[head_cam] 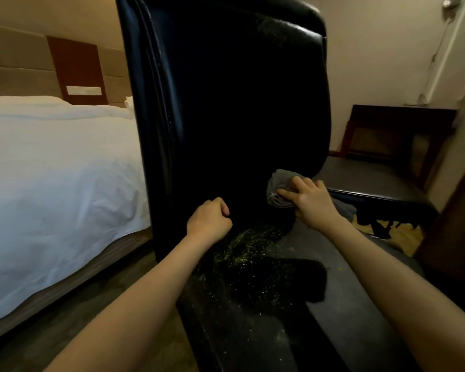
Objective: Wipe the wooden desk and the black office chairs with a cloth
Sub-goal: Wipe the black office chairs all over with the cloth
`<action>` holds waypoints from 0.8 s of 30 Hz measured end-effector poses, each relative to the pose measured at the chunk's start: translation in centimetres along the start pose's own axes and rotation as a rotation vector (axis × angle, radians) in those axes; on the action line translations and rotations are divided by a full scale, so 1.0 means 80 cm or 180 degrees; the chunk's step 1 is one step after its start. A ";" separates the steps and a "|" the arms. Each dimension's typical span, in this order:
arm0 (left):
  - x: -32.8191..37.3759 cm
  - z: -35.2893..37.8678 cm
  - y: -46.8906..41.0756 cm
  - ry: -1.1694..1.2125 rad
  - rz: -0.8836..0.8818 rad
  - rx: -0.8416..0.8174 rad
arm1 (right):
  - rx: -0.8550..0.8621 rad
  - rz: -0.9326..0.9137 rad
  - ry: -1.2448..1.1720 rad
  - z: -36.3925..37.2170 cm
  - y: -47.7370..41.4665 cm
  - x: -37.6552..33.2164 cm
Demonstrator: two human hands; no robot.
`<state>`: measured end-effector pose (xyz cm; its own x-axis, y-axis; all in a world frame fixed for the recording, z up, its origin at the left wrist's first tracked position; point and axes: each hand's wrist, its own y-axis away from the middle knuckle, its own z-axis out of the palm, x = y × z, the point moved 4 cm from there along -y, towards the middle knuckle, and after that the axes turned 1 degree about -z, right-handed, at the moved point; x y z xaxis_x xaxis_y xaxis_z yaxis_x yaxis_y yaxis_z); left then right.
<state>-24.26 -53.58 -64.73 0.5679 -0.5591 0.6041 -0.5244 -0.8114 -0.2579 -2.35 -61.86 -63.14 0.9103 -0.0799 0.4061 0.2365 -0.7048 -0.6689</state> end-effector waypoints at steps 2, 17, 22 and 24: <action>-0.013 -0.007 -0.005 -0.0004 -0.0077 0.0043 | -0.0530 0.0928 -0.0253 0.011 0.012 0.031; -0.105 -0.028 -0.005 -0.0026 -0.0715 0.0097 | -0.0613 0.3946 -0.3122 0.054 -0.033 0.004; -0.130 -0.066 0.012 -0.0230 -0.1146 0.0515 | -0.0957 0.3320 -0.3017 0.050 -0.062 -0.040; -0.124 -0.064 0.014 -0.0207 -0.1112 0.0330 | -0.1261 0.2852 -0.2766 0.039 -0.067 -0.048</action>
<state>-33.74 -48.11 -67.17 0.7423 -0.2522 0.6208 -0.2265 -0.9664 -0.1217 -6.03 -55.58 -63.01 0.6540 -0.2532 -0.7128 -0.5415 -0.8147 -0.2074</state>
